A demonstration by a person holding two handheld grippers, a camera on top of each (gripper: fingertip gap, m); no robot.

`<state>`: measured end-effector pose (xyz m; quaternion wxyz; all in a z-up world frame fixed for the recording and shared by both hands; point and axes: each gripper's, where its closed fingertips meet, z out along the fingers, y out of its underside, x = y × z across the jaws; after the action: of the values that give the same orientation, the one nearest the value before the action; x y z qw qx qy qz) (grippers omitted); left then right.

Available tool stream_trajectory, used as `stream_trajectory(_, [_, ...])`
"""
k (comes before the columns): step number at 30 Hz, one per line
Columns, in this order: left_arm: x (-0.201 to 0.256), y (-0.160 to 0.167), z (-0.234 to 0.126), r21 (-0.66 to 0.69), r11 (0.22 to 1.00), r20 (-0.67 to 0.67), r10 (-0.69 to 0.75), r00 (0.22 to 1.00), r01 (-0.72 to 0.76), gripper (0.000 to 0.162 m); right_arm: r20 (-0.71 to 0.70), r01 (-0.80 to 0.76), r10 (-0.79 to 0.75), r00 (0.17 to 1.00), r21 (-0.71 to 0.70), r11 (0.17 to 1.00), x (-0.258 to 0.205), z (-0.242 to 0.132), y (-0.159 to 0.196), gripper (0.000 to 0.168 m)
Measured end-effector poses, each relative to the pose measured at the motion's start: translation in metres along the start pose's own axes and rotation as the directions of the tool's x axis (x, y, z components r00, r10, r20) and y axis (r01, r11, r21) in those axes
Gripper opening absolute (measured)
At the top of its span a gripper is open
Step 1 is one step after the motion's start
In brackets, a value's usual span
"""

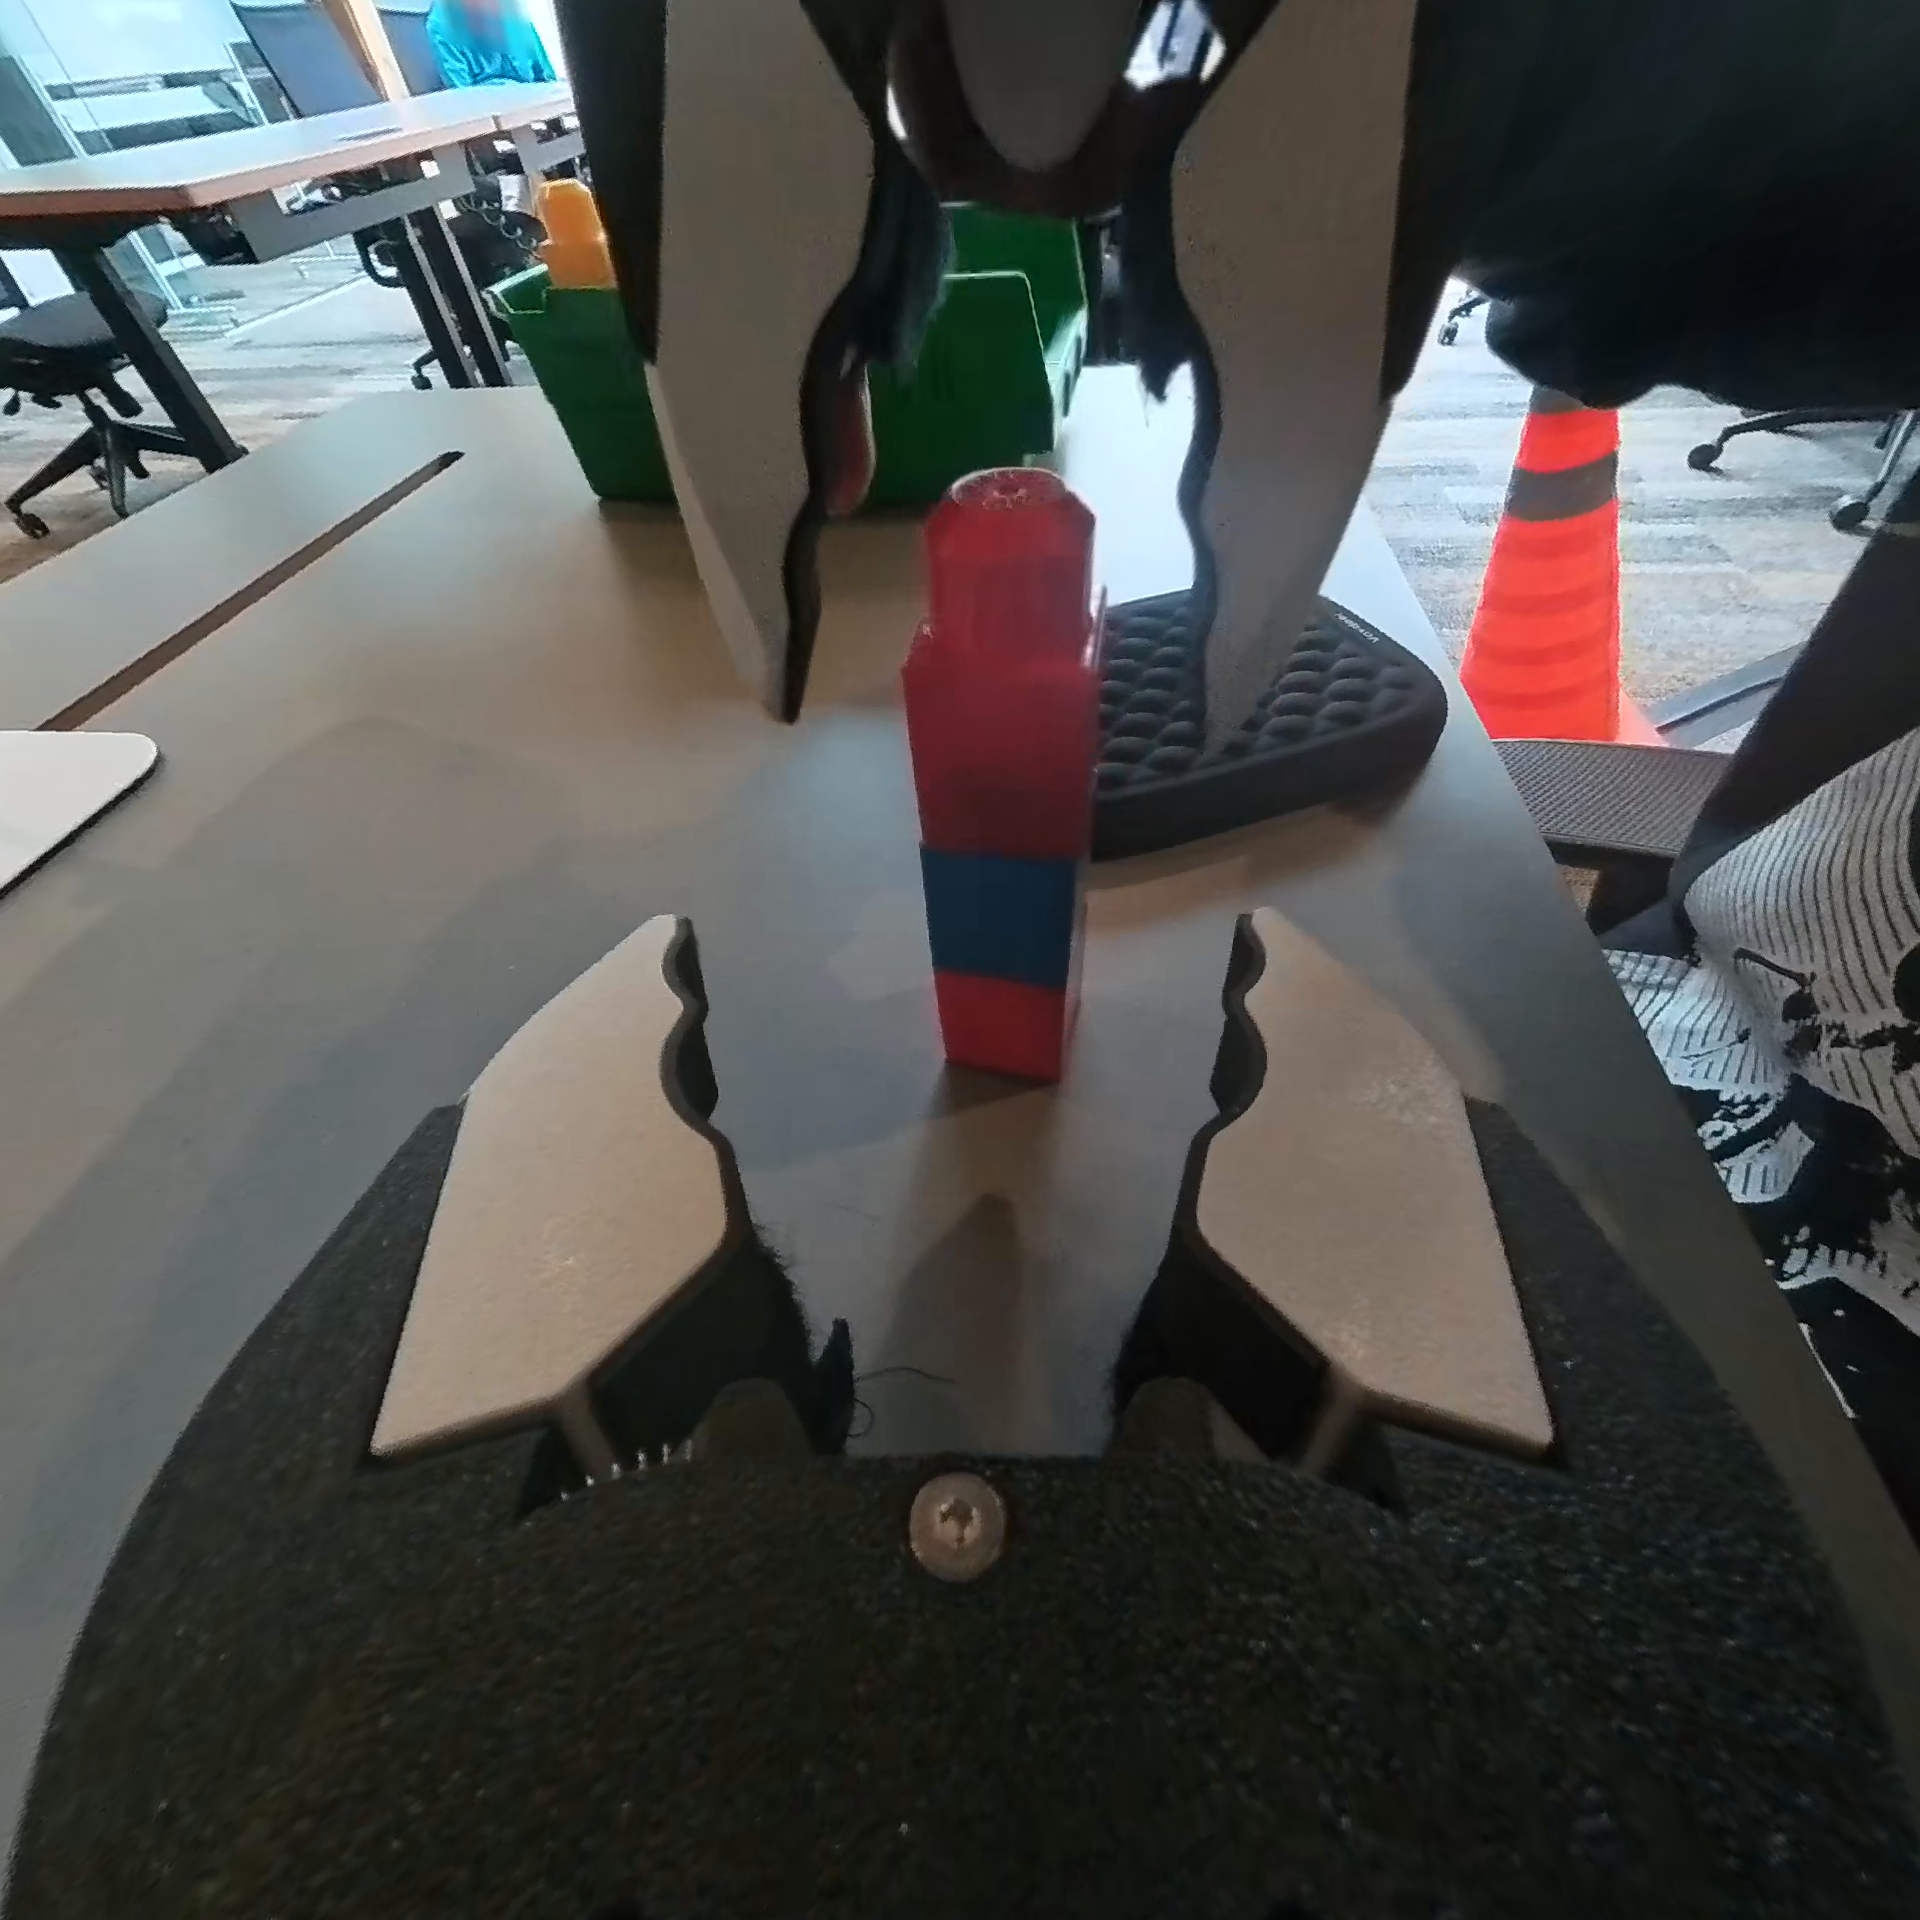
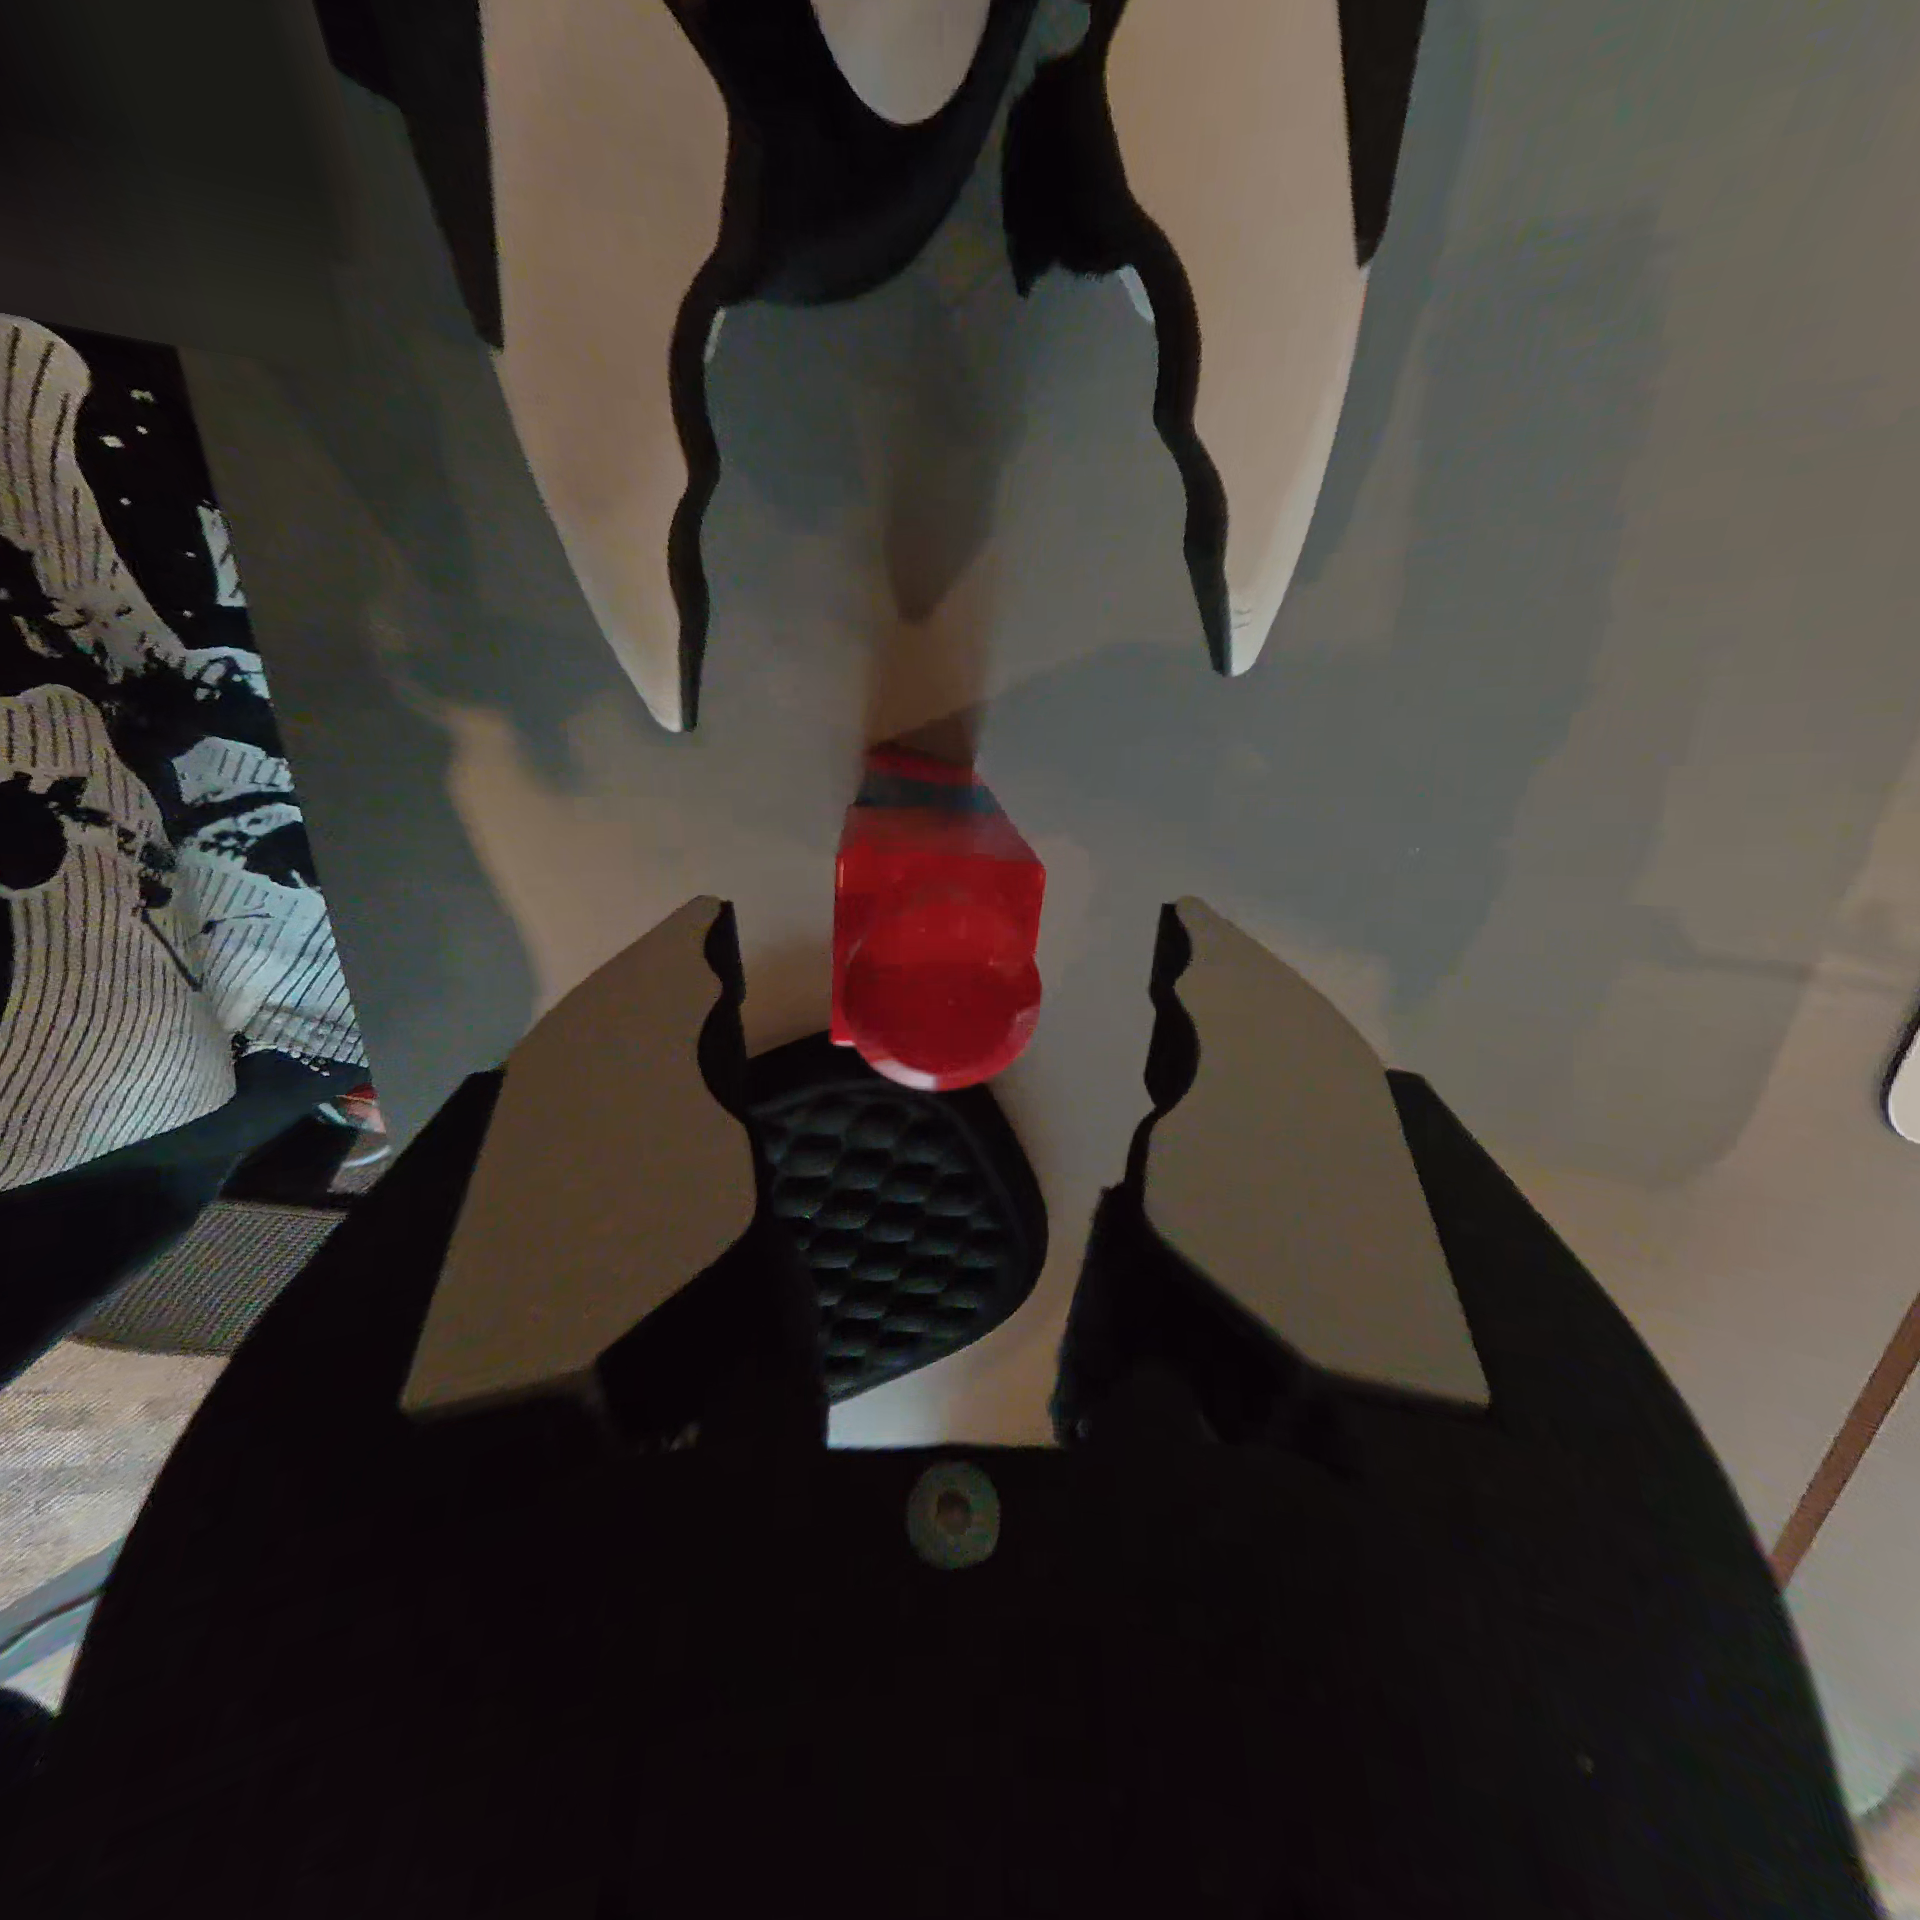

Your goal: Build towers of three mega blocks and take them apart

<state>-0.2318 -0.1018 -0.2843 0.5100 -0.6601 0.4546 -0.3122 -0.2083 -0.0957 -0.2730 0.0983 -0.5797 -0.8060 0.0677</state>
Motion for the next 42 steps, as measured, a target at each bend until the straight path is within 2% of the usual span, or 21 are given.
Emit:
stream_trajectory(1, [0.0,0.0,0.0,0.002,1.0,0.001,0.0,1.0,0.0,0.095,0.004,-0.003,0.003,1.0,-0.007,1.0,0.0,0.002,0.0,0.071])
stream_trajectory(8, [0.0,0.0,0.0,-0.001,1.0,0.006,0.002,1.0,-0.002,0.099,0.024,-0.005,0.005,1.0,-0.003,1.0,-0.003,0.005,0.002,0.036])
stream_trajectory(13, [-0.001,0.0,0.0,-0.001,1.0,0.01,0.003,1.0,-0.003,0.1,0.007,-0.035,0.034,0.999,0.016,0.999,0.0,-0.01,0.008,0.036])
stream_trajectory(18, [-0.002,-0.001,-0.001,0.006,1.0,0.015,-0.007,1.0,0.007,0.101,-0.076,-0.111,0.11,0.991,-0.013,0.994,0.016,-0.047,0.037,0.036])
stream_trajectory(24, [-0.003,-0.001,0.0,0.004,1.0,0.02,-0.003,1.0,0.003,0.104,-0.228,-0.322,0.303,0.925,-0.049,0.945,0.05,-0.119,0.112,0.036])
stream_trajectory(31, [-0.004,0.0,0.0,0.0,1.0,0.026,-0.011,1.0,0.011,0.105,-0.321,-0.592,0.541,0.777,-0.082,0.802,0.066,-0.19,0.219,0.036])
stream_trajectory(36, [-0.004,0.0,0.0,-0.001,1.0,0.028,-0.011,1.0,0.011,0.105,-0.35,-0.737,0.672,0.653,-0.088,0.67,0.065,-0.209,0.288,0.036])
stream_trajectory(42, [-0.005,0.0,0.0,-0.005,1.0,0.027,-0.018,0.999,0.018,0.105,-0.348,-0.851,0.786,0.511,-0.078,0.519,0.061,-0.211,0.354,0.036])
